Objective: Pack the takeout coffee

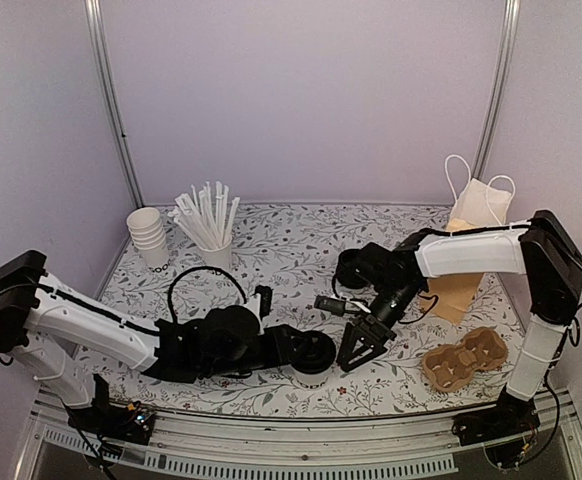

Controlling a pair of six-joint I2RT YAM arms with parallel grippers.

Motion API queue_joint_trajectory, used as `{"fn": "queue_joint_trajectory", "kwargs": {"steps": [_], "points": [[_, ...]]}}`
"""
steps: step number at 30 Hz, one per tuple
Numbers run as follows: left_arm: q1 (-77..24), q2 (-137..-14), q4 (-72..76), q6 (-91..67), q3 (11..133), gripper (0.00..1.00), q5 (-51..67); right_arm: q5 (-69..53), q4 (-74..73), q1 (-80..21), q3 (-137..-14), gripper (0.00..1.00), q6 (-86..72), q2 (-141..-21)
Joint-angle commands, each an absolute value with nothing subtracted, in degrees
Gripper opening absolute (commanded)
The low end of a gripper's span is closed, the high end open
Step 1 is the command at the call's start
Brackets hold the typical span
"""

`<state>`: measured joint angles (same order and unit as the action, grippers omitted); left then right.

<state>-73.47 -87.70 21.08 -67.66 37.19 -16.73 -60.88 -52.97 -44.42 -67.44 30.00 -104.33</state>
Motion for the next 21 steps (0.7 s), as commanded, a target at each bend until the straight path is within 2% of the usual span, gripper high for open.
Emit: {"fn": "queue_joint_trajectory", "kwargs": {"steps": [1, 8, 12, 21], "points": [[-75.56, -89.60, 11.84, -65.11, 38.47, 0.49, -20.08, -63.64, -53.22, -46.09, -70.29, 0.66, 29.96, -106.29], [-76.69, -90.02, 10.30, -67.69, 37.67, 0.48, -21.62, -59.02, -49.73, -47.11, -71.52, 0.63, 24.82, -108.13], [-77.65, -89.83, 9.62, -68.14, 37.91, 0.41, -23.05, -57.48, -48.85, -47.11, -72.53, 0.62, 23.20, -109.18], [-80.75, -87.54, 6.60, -68.69, 38.11, 0.35, -28.84, -56.25, -48.55, -46.81, -76.16, 0.63, 20.34, -111.67]]}}
